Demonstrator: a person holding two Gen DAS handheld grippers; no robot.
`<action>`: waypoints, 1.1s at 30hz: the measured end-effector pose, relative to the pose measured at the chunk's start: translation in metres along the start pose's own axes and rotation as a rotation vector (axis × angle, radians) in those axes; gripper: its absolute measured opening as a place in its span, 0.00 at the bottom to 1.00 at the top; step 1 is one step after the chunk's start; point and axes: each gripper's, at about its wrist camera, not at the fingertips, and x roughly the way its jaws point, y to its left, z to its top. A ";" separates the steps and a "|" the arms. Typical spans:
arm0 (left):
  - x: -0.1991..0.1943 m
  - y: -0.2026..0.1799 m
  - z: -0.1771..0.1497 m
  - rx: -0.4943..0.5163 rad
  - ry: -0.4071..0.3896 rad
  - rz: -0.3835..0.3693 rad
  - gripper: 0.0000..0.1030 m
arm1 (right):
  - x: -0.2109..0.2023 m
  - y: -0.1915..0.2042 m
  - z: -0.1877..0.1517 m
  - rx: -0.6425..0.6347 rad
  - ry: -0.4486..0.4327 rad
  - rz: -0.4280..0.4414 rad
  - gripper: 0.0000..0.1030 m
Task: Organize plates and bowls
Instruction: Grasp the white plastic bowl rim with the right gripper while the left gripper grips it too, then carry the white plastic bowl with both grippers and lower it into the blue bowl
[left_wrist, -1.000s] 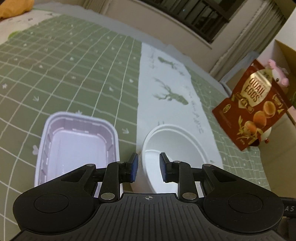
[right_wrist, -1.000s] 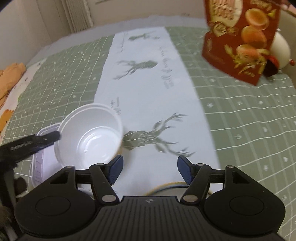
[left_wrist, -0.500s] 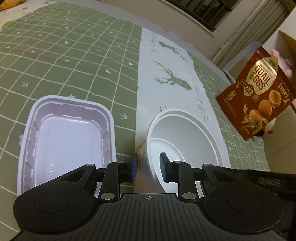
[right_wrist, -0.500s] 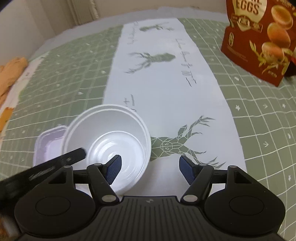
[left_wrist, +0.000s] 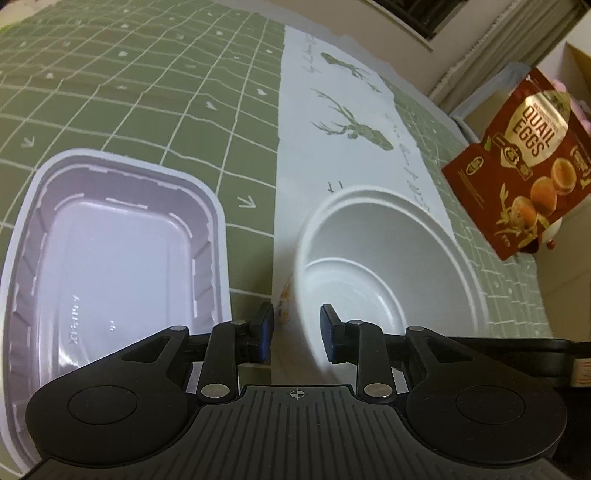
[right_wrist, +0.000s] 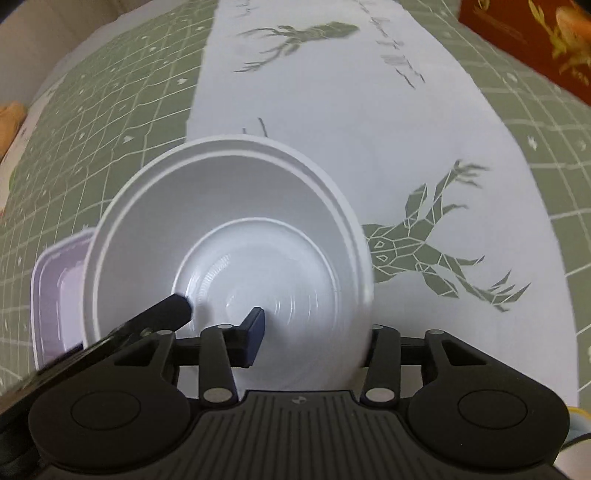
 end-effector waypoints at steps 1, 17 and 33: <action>-0.002 -0.002 0.000 0.010 -0.003 0.007 0.29 | -0.005 0.000 -0.002 -0.003 -0.005 0.001 0.36; -0.131 -0.068 -0.024 0.136 -0.241 -0.190 0.26 | -0.170 -0.012 -0.054 -0.131 -0.281 0.029 0.33; -0.129 -0.116 -0.086 0.326 0.002 -0.342 0.27 | -0.204 -0.085 -0.116 -0.048 -0.229 -0.082 0.33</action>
